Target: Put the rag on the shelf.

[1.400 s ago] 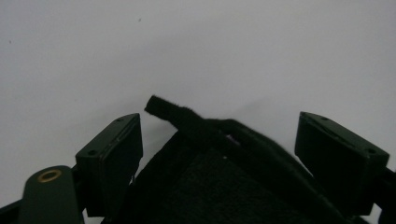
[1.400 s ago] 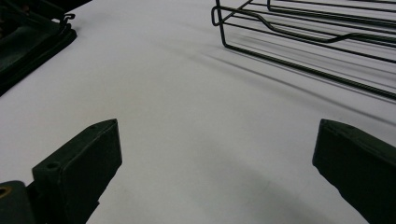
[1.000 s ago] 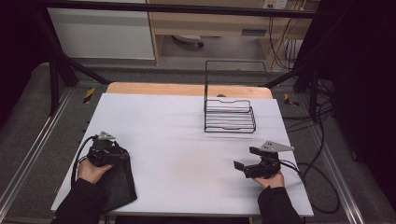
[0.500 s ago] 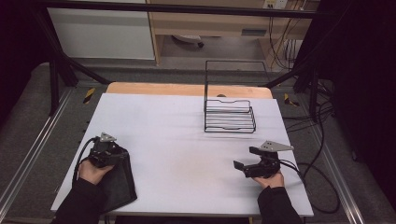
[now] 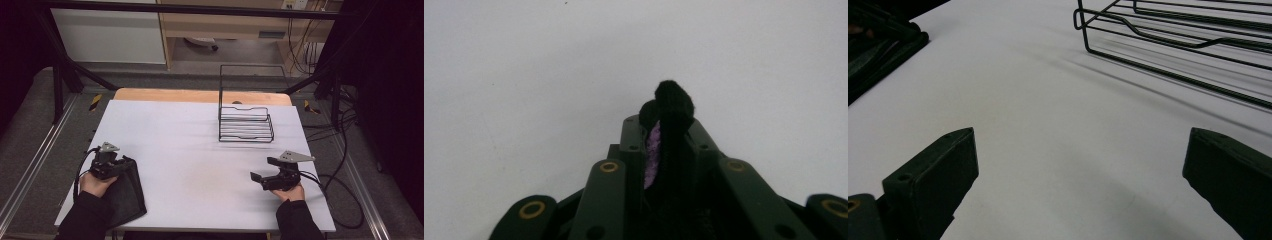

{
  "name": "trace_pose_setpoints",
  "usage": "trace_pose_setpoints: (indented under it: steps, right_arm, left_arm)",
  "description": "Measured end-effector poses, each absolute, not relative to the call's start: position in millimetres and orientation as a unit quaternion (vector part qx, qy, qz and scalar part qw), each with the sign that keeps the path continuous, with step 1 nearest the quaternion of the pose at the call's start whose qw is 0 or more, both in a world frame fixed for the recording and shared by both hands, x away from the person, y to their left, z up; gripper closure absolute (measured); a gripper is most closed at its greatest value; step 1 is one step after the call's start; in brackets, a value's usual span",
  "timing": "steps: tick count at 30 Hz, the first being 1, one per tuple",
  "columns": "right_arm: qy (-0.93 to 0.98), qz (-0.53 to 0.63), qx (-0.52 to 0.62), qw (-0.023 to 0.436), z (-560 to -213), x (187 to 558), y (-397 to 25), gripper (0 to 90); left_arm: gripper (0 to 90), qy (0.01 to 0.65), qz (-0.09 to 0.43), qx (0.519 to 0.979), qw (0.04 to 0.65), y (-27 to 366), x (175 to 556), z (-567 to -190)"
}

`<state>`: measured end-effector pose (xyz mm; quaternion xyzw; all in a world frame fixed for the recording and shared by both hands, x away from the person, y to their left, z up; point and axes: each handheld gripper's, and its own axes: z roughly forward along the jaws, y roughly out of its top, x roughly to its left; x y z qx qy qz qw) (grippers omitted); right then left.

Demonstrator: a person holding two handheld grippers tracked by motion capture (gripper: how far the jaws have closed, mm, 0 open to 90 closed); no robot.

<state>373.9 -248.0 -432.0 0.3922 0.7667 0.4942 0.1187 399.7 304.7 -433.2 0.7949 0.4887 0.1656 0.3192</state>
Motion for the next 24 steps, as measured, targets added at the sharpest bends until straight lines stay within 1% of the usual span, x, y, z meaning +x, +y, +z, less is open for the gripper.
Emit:
trace_pose_setpoints:
  steps: [5, 13, 17, 18, 19, 21, 24]
  right_arm:
    - [0.766, 0.496, 0.392, 0.12, -432, 374, -248, 1.9]
    - [0.766, 0.496, 0.392, 0.12, -432, 374, -248, 1.9]
    - [0.767, 0.494, 0.392, 0.118, -433, 374, -247, 1.9]
    - [0.767, 0.494, 0.392, 0.118, -433, 374, -247, 1.9]
    - [0.768, 0.493, 0.392, 0.119, -433, 375, -247, 1.9]
    - [0.768, 0.493, 0.391, 0.118, -433, 375, -247, 1.9]
    - [0.768, 0.493, 0.392, 0.118, -433, 374, -248, 1.8]
  left_arm:
    - [76.6, 0.479, 0.158, 0.79, 0.349, 304, 398, -428]
    - [76.3, 0.461, 0.163, 0.796, 0.356, 297, 398, -430]
    - [59.7, 0.484, 0.151, 0.786, 0.353, 293, 406, -436]
    - [59.7, 0.488, 0.149, 0.783, 0.356, 291, 408, -437]
    - [53.7, 0.487, 0.147, 0.784, 0.357, 290, 409, -437]
    - [50.6, 0.486, 0.145, 0.786, 0.355, 286, 411, -439]
    - [50.2, 0.483, 0.142, 0.791, 0.348, 285, 410, -441]
